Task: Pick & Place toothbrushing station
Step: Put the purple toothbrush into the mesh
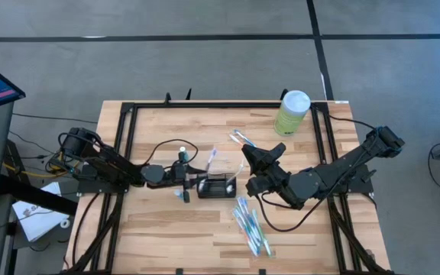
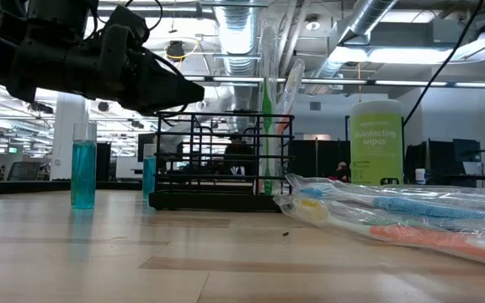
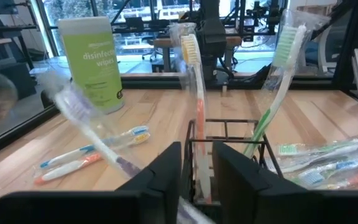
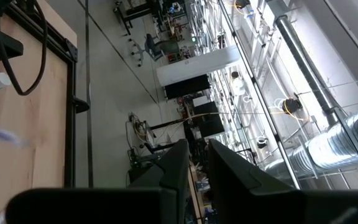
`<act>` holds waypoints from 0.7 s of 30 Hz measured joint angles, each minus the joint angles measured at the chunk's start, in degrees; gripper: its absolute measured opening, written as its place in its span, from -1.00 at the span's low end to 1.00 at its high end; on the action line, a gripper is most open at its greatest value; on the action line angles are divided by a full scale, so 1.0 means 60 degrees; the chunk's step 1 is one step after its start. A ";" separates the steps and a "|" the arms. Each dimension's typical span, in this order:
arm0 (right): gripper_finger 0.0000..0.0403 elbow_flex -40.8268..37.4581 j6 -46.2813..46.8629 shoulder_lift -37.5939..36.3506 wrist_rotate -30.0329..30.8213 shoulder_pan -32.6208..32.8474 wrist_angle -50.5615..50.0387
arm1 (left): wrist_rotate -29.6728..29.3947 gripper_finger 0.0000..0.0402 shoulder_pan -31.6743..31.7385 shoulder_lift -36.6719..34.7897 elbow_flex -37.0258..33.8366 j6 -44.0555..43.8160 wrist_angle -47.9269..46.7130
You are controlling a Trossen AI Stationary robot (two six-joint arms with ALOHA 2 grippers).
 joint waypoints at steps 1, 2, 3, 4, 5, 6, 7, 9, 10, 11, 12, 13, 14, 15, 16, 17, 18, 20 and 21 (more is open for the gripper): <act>-0.73 0.0000 -0.0011 0.0000 0.0000 -0.0007 0.0000 | -0.0027 -0.53 0.0022 -0.0013 0.0000 -0.0041 0.0049; -0.73 0.0000 -0.0011 0.0000 0.0000 -0.0007 0.0000 | -0.0034 -0.51 0.0053 -0.0015 0.0000 -0.0046 0.0113; -0.73 0.0000 0.0009 0.0000 0.0000 -0.0007 0.0000 | -0.0048 -0.49 0.0083 -0.0015 0.0000 -0.0047 0.0169; -0.73 0.0000 0.0040 0.0000 0.0000 -0.0013 -0.0004 | -0.0072 -0.48 0.0116 -0.0015 0.0000 -0.0047 0.0214; -0.73 0.0000 0.0099 0.0000 0.0007 -0.0014 -0.0025 | -0.0089 -0.47 0.0159 -0.0015 0.0000 -0.0047 0.0261; -0.73 0.0000 0.0181 0.0000 0.0044 -0.0010 -0.0068 | -0.0095 -0.46 0.0208 -0.0015 0.0000 -0.0047 0.0273; -0.73 -0.0001 0.0211 0.0000 0.0089 -0.0010 -0.0134 | -0.0132 -0.46 0.0259 -0.0015 0.0000 -0.0047 0.0273; -0.73 -0.0002 0.0230 0.0000 0.0113 -0.0010 -0.0330 | -0.0244 -0.46 0.0350 -0.0015 0.0000 -0.0054 0.0300; -0.73 -0.0004 0.0233 0.0000 0.0117 -0.0010 -0.0391 | -0.0288 -0.46 0.0400 -0.0048 0.0000 -0.0123 0.0297; -0.73 -0.0004 0.0257 0.0000 0.0117 -0.0013 -0.0424 | -0.0297 -0.47 0.0480 -0.0116 0.0000 -0.0297 0.0283; -0.73 -0.0004 0.0304 0.0000 0.0120 -0.0024 -0.0457 | -0.0275 -0.47 0.0569 -0.0159 0.0000 -0.0488 0.0338; -0.73 -0.0004 0.0318 0.0000 0.0128 -0.0052 -0.0475 | -0.0253 -0.47 0.0660 -0.0218 0.0004 -0.0660 0.0316; -0.73 -0.0004 0.0334 0.0000 0.0132 -0.0077 -0.0501 | -0.0199 -0.47 0.0761 -0.0313 0.0000 -0.0835 0.0245; -0.73 -0.0004 0.0336 0.0000 0.0133 -0.0081 -0.0503 | -0.0040 -0.47 0.0879 -0.0407 0.0000 -0.0989 0.0253; -0.73 -0.0004 0.0333 0.0000 0.0135 -0.0091 -0.0499 | 0.0195 -0.46 0.1018 -0.0525 0.0000 -0.1158 0.0253; -0.73 -0.0004 0.0335 0.0000 0.0135 -0.0111 -0.0495 | 0.0552 -0.46 0.1180 -0.0646 0.0000 -0.1433 0.0172; -0.73 -0.0004 0.0332 0.0000 0.0135 -0.0141 -0.0499 | 0.1055 -0.46 0.1385 -0.0775 0.0002 -0.1794 -0.0047; -0.73 -0.0004 0.0332 0.0000 0.0135 -0.0138 -0.0499 | 0.2047 -0.46 0.1858 -0.1034 0.0056 -0.2663 -0.0839; -0.73 -0.0004 0.0326 0.0000 0.0135 -0.0138 -0.0499 | 0.2413 -0.46 0.2081 -0.1139 0.0091 -0.3064 -0.1314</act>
